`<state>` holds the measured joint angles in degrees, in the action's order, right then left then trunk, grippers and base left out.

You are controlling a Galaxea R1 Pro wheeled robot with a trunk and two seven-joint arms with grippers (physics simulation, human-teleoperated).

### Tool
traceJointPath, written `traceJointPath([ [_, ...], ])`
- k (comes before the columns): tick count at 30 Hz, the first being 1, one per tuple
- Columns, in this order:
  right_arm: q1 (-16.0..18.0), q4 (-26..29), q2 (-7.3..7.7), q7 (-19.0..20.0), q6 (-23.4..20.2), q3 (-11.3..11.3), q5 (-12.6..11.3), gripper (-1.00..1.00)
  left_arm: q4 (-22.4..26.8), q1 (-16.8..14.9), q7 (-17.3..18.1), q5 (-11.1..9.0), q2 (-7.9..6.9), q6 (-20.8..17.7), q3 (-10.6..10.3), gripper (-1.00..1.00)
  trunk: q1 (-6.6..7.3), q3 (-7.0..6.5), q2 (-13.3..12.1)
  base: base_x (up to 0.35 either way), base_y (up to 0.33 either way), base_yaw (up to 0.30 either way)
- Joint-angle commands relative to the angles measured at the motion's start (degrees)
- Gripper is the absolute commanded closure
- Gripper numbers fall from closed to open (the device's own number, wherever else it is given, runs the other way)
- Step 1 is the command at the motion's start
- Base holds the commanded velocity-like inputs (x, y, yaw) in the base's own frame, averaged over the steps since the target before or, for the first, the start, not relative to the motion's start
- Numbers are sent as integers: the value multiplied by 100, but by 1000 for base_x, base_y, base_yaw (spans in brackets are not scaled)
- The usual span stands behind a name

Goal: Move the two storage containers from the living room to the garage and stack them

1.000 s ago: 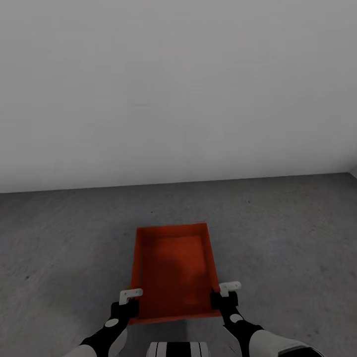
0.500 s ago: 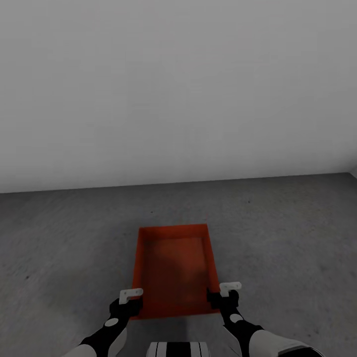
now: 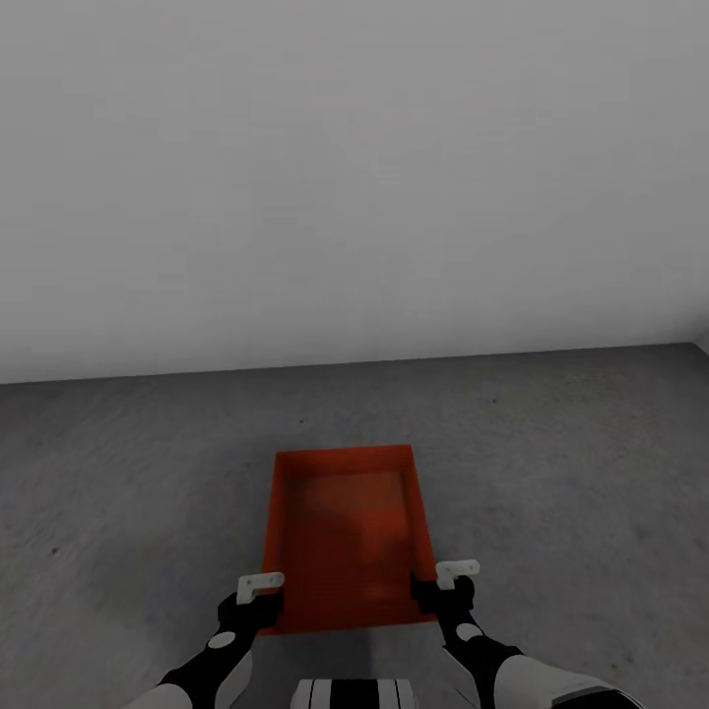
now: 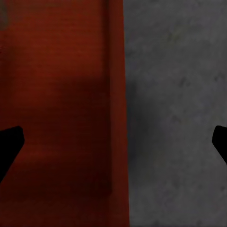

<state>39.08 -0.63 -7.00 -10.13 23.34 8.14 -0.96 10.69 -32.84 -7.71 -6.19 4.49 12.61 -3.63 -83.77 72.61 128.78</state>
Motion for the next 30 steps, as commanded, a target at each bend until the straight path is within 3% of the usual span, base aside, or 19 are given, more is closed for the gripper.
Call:
traceJointPath([
  [1, 3, -7, -3, -38, 11, 47, -9, -100, -5, -3, -20, -56, -1, 22, -41, -100, 1, 3, 1, 0, 0, 0],
  [30, 3, -7, -4, -40, 10, 47, -9, -100, 4, -3, -11, -40, -9, 22, -49, -100, 638, -517, -1162, 0, 0, 0],
])
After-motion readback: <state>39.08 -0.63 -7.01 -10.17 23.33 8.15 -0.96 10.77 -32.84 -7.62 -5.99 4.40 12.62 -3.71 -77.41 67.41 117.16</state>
